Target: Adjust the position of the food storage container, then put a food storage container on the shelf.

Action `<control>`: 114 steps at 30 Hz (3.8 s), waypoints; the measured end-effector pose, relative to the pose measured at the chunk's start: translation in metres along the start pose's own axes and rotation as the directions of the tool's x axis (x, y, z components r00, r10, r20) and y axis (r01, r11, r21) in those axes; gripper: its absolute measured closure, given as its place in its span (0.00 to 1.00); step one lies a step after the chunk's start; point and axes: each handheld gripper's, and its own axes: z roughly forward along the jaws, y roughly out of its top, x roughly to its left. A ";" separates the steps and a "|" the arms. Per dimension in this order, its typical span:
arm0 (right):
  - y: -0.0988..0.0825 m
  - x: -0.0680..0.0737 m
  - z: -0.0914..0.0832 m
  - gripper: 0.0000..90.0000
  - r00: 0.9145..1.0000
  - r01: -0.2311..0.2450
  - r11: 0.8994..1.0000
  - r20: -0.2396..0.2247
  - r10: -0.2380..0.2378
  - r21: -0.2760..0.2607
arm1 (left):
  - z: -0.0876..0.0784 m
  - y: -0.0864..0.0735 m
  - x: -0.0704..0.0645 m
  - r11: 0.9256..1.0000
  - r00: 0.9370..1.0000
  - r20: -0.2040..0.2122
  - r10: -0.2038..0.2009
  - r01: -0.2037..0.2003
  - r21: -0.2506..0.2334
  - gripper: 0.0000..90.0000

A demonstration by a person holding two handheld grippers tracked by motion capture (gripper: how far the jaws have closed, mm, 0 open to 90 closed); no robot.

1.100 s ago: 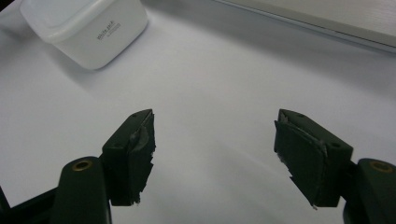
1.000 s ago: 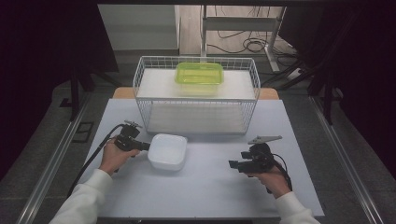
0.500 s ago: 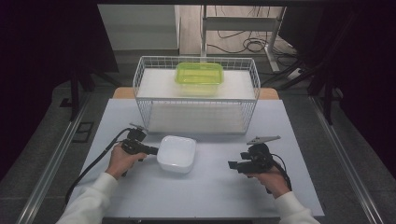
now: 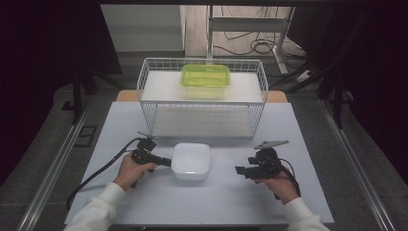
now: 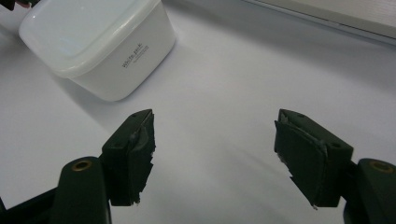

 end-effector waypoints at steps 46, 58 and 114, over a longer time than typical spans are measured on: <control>0.001 -0.003 -0.007 0.32 1.000 -0.013 0.999 -0.010 0.013 -0.031 | -0.038 -0.003 -0.027 0.983 0.994 -0.093 -0.049 0.031 -0.182 0.52; 0.011 0.003 0.005 0.32 0.998 0.009 0.999 -0.065 -0.012 -0.039 | -0.036 -0.008 -0.033 0.976 0.995 -0.006 -0.095 0.092 -0.197 0.38; 0.036 0.015 0.061 0.61 0.914 -0.308 0.951 -0.275 0.298 0.005 | -0.004 0.000 -0.017 0.956 0.967 0.105 -0.234 0.248 -0.159 0.59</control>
